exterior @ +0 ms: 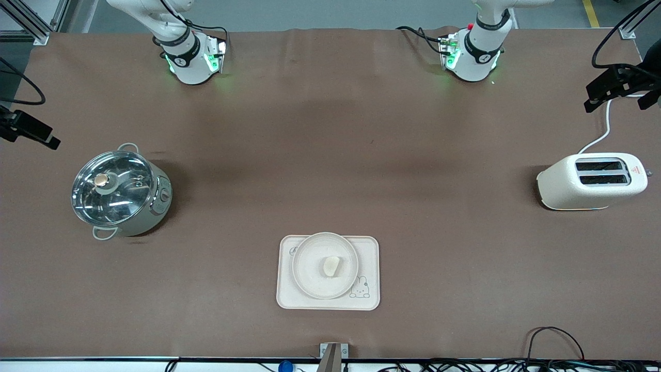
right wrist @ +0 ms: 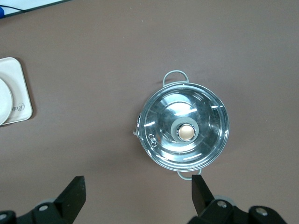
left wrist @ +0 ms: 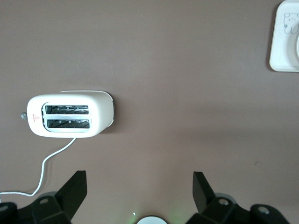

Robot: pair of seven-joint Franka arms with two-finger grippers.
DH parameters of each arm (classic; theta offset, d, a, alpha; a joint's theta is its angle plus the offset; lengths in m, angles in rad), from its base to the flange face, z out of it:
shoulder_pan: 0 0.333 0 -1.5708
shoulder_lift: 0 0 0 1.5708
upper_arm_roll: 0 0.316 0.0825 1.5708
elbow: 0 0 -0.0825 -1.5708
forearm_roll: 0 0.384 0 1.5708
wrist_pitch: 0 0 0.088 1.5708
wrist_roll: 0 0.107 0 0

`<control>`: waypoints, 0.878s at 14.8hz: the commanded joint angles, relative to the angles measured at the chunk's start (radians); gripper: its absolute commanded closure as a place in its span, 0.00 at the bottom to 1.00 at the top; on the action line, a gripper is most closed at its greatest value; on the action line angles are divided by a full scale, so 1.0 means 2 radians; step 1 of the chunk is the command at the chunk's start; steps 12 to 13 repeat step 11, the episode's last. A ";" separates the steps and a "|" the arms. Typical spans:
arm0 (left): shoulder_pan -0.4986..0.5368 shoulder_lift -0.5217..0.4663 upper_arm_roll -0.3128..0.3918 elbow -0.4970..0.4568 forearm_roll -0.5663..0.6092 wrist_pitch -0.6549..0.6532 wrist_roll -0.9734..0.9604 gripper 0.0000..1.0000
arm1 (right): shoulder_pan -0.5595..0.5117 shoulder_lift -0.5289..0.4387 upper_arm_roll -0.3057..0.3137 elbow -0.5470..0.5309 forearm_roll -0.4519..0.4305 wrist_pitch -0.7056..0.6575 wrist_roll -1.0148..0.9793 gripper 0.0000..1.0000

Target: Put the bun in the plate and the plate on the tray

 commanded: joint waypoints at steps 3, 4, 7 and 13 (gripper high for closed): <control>-0.002 -0.007 -0.005 -0.001 -0.005 -0.015 0.011 0.00 | -0.006 -0.003 0.029 0.001 -0.020 -0.050 -0.007 0.00; -0.002 -0.007 -0.007 -0.001 -0.005 -0.015 0.011 0.00 | -0.005 -0.003 0.029 0.000 -0.021 -0.051 -0.010 0.00; -0.002 -0.005 -0.017 -0.001 -0.005 -0.015 0.009 0.00 | -0.010 0.007 0.026 0.007 -0.021 -0.047 -0.055 0.00; -0.002 -0.003 -0.023 -0.001 -0.005 -0.015 0.009 0.00 | -0.024 0.013 0.026 0.017 -0.023 -0.051 -0.072 0.00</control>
